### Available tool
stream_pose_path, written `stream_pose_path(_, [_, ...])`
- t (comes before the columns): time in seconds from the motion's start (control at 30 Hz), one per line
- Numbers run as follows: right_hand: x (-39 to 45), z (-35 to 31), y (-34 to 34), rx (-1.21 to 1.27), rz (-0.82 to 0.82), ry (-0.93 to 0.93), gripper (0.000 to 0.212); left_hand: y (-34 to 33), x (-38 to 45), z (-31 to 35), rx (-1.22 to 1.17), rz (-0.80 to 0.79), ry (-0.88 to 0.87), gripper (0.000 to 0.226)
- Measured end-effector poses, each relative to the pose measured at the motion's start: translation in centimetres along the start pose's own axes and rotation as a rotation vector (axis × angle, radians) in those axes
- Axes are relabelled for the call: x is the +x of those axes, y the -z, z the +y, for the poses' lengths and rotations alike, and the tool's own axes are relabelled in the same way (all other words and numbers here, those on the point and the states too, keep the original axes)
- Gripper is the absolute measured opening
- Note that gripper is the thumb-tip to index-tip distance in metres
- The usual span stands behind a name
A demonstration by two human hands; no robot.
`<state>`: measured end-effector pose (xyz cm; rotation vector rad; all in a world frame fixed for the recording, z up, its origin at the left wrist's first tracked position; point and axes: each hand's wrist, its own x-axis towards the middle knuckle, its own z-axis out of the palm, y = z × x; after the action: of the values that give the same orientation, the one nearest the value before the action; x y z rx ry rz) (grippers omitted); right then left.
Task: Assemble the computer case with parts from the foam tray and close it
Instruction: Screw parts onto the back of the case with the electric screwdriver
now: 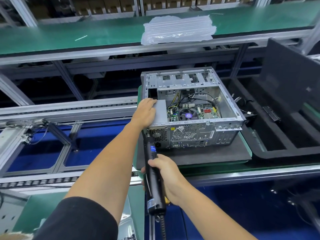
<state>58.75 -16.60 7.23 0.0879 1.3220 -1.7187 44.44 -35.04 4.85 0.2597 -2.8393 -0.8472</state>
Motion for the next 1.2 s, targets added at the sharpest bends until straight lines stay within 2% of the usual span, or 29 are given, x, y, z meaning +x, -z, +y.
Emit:
stream_pose_path(0.17, [0.1, 0.6, 0.5, -0.049, 0.061, 0.131, 0.010, -0.1, 0.0, -0.1, 0.004, -0.009, 0.013, 0.046])
stream_pose_path(0.23, [0.0, 0.3, 0.9, -0.062, 0.102, 0.078, 0.009, -0.1, -0.1, -0.1, 0.019, -0.029, 0.028, 0.047])
stream_pose_path(0.33, [0.4, 0.0, 0.6, -0.090, 0.106, -0.126, 0.022, 0.0, -0.5, 0.3, 0.082, -0.038, 0.055, 0.048])
stream_pose_path(0.37, [0.5, 0.1, 0.4, -0.066, 0.099, -0.153, 0.021, 0.0, -0.8, 0.5, 0.099, -0.017, 0.066, 0.047])
stream_pose_path(0.5, [0.7, 0.4, -0.6, 0.097, -0.012, -0.107, 0.016, 0.0, -2.7, 1.7, 0.072, 0.061, 0.089, 0.033])
stream_pose_path(0.63, [1.0, 0.7, -0.6, -0.054, 0.055, -0.055, 0.029, 0.1, -4.7, 2.8, 0.027, 0.039, 0.130, 0.034])
stream_pose_path(0.73, [0.8, 0.2, -0.4, 0.052, 0.042, -0.139, 0.030, 0.2, -6.2, 3.7, -0.012, 0.052, 0.164, 0.032])
stream_pose_path(0.83, [1.1, 0.3, -0.5, 0.082, 0.066, -0.131, 0.028, 0.1, -7.9, 4.2, -0.008, 0.126, 0.200, 0.028])
stream_pose_path(0.93, [1.1, 0.5, -1.2, 0.084, 0.017, -0.121, 0.029, 0.3, -9.6, 4.1, 0.025, 0.215, 0.211, 0.023])
stream_pose_path(1.03, [1.4, 1.1, -1.8, 0.023, 0.050, -0.068, 0.036, 0.7, -11.0, 3.7, -0.131, 0.233, 0.299, 0.023])
stream_pose_path(1.2, [1.7, 1.9, -2.1, -0.100, 0.183, 0.025, 0.033, 0.7, -12.6, 4.0, -0.451, 0.220, 0.476, 0.021])
